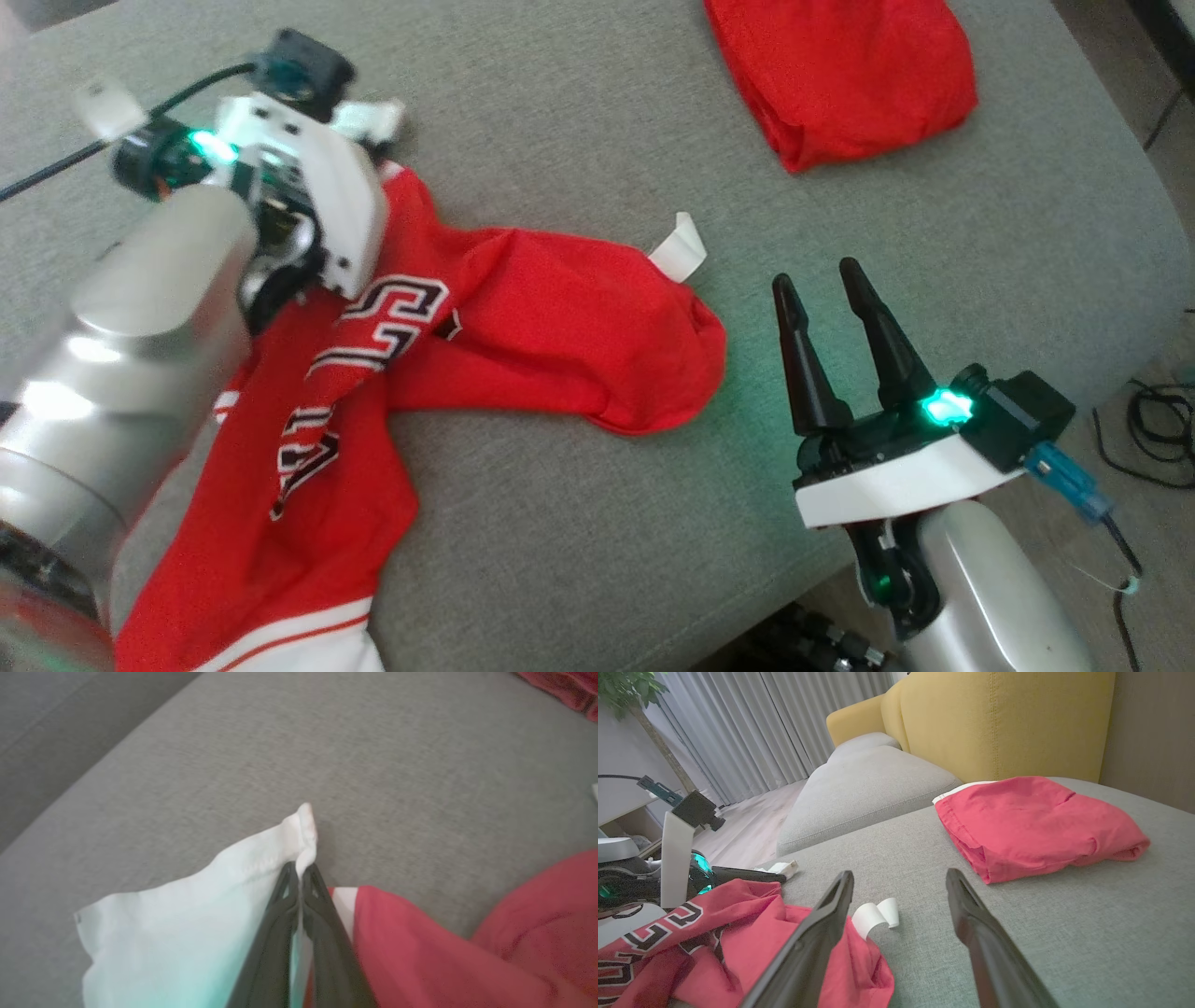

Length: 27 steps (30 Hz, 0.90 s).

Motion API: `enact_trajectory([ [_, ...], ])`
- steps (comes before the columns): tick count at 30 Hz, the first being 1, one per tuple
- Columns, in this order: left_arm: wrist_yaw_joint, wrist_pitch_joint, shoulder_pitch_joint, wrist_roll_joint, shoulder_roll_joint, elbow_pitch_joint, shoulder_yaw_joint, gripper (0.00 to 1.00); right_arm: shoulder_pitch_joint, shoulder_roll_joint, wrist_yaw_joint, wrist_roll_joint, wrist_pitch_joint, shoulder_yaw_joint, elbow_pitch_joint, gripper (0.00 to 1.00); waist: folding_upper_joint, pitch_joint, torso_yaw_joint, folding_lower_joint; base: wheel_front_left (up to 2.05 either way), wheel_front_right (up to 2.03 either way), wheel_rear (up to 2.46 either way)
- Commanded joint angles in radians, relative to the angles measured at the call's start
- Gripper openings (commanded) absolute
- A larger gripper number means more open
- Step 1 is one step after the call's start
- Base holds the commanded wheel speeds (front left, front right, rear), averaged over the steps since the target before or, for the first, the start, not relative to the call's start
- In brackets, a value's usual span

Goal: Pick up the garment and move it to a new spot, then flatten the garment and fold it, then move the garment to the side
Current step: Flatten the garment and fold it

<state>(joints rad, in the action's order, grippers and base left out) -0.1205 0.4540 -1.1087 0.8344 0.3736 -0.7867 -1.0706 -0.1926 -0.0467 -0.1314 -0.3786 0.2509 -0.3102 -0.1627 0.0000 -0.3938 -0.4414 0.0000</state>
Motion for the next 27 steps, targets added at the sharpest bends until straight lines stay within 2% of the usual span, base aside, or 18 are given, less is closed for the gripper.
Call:
enact_trajectory([
  [1,0.025,-0.058,-0.073,-0.021,0.042,-0.009,0.043,0.00,-0.019,-0.004,0.001,-0.003,0.011,-0.014,0.032,1.00,0.0000,0.001,0.007,0.0000,0.00,0.00,0.00],
  [3,0.053,-0.161,-0.101,-0.036,0.045,-0.042,0.071,0.00,-0.021,-0.004,0.001,0.001,0.011,-0.015,0.032,1.00,0.0000,0.001,0.018,0.0000,0.00,0.00,0.00],
  [9,0.100,-0.342,-0.160,-0.044,0.048,-0.118,0.131,0.00,-0.025,-0.004,0.001,0.010,0.011,-0.015,0.033,1.00,0.0000,-0.004,0.038,0.0000,0.00,0.00,0.00],
  [16,0.118,-0.458,-0.210,-0.060,0.057,-0.196,0.153,0.00,-0.027,-0.004,0.001,0.016,0.011,-0.023,0.032,1.00,0.0000,-0.009,0.047,0.0000,0.00,0.00,0.00],
  [24,0.244,-0.624,-0.296,-0.104,0.087,-0.304,0.180,0.00,-0.031,-0.004,0.001,0.021,0.011,-0.026,0.033,1.00,0.0000,-0.018,0.052,0.0000,0.00,0.00,0.00],
  [27,0.256,-0.637,-0.296,-0.108,0.085,-0.344,0.177,0.00,-0.029,-0.004,0.001,0.025,0.011,-0.026,0.031,1.00,0.0000,-0.017,0.060,0.0000,0.00,0.00,0.00],
])
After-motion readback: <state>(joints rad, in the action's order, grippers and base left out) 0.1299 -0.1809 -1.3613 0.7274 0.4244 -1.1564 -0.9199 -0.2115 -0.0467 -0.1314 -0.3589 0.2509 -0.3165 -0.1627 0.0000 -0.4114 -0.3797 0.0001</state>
